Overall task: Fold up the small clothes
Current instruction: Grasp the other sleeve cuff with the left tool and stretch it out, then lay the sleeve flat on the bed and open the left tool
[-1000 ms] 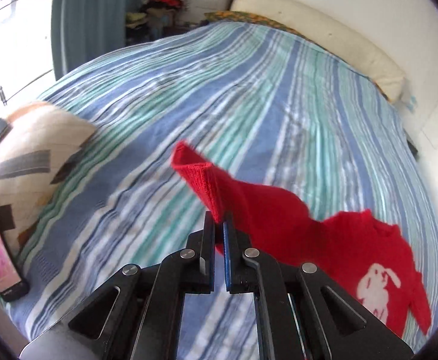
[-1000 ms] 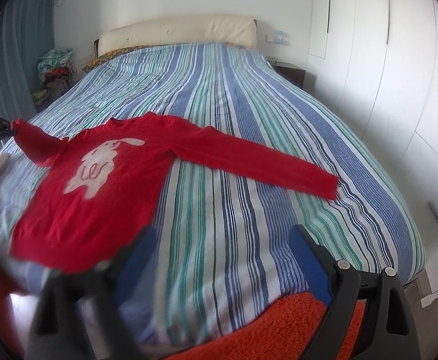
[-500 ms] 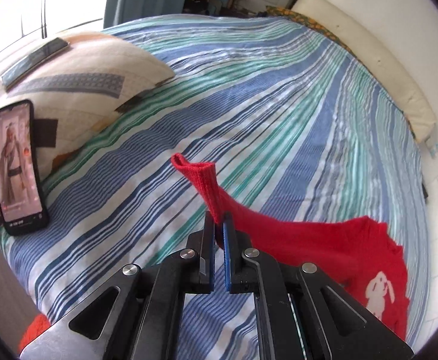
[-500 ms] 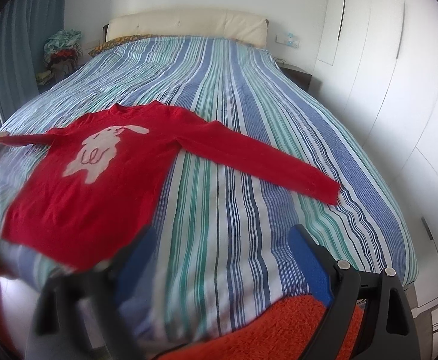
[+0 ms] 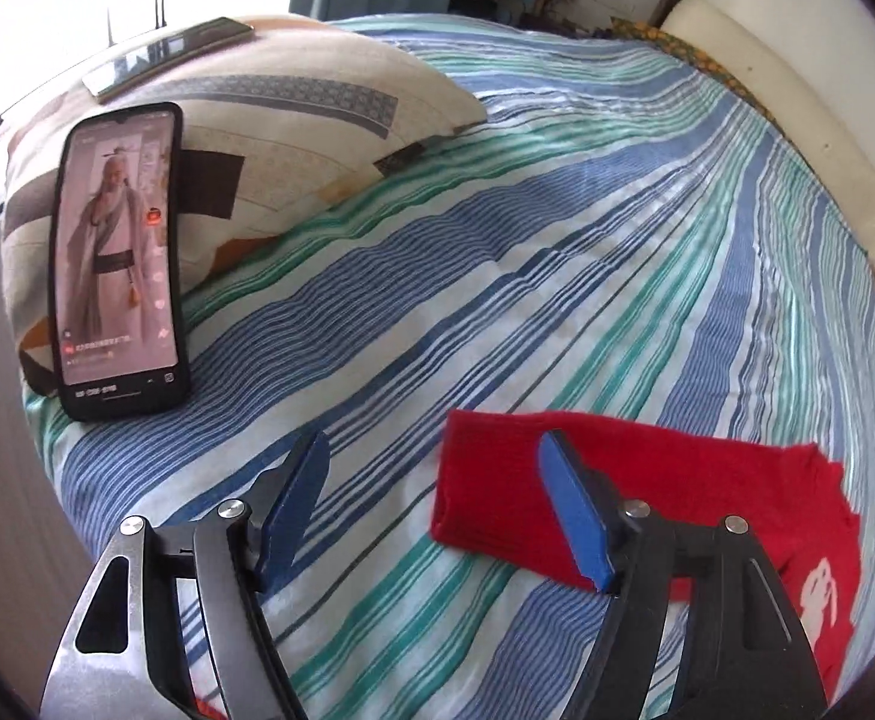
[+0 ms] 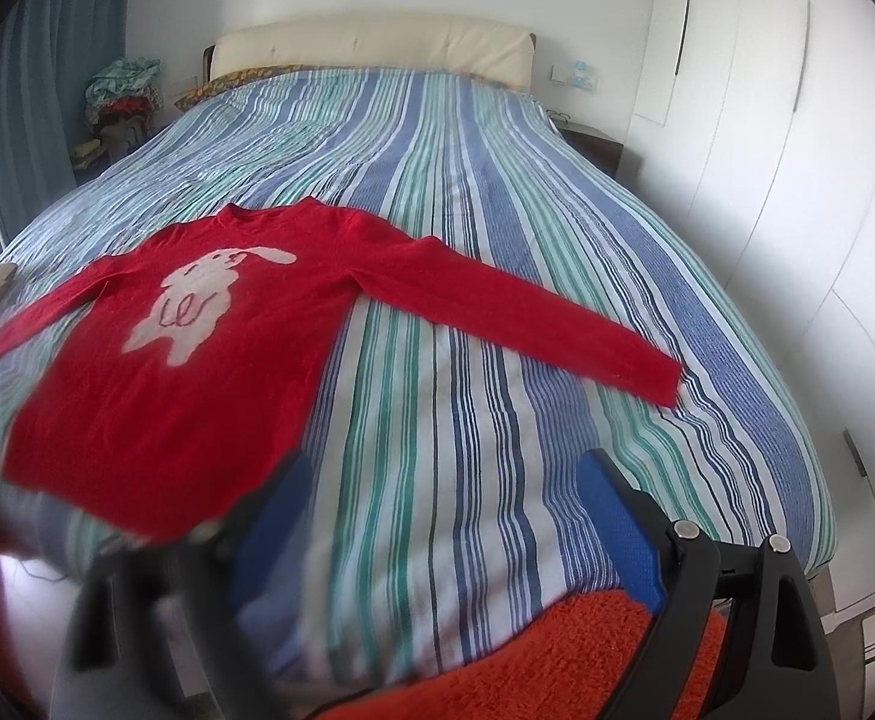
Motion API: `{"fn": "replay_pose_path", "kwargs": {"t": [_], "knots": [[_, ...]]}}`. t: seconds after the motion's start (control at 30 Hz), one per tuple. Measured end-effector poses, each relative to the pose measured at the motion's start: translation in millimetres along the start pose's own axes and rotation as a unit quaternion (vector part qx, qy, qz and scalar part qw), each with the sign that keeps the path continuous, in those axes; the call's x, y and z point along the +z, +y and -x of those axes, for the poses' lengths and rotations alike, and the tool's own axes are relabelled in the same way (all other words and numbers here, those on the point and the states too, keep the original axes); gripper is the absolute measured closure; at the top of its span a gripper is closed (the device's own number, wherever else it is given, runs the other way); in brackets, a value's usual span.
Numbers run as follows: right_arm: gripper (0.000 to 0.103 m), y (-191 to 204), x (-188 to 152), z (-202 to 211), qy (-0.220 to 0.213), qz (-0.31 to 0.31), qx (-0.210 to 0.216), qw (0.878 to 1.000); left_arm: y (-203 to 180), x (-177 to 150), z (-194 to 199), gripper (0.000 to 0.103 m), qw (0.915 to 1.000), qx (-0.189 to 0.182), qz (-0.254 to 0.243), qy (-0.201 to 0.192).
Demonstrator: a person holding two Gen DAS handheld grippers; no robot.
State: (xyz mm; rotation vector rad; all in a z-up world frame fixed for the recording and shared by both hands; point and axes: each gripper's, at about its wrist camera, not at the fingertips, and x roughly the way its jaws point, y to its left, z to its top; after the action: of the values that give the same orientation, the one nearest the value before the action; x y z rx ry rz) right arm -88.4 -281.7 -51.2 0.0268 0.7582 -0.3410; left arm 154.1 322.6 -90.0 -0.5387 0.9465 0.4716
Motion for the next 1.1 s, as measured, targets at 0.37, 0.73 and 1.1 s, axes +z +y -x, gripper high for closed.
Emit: {"fn": "replay_pose_path", "kwargs": {"t": [0.37, 0.73, 1.1], "knots": [[0.014, 7, 0, -1, 0.006, 0.018, -0.009, 1.000, -43, -13, -53, 0.097, 0.9940, 0.030, -0.096, 0.044], [0.014, 9, 1, -2, 0.007, 0.022, -0.011, 1.000, -40, -11, -62, 0.100, 0.9901, 0.093, -0.102, 0.025], [0.014, 7, 1, 4, -0.003, 0.017, -0.010, 1.000, -29, -27, 7, 0.028, 0.9951, 0.027, -0.093, -0.024]]}}
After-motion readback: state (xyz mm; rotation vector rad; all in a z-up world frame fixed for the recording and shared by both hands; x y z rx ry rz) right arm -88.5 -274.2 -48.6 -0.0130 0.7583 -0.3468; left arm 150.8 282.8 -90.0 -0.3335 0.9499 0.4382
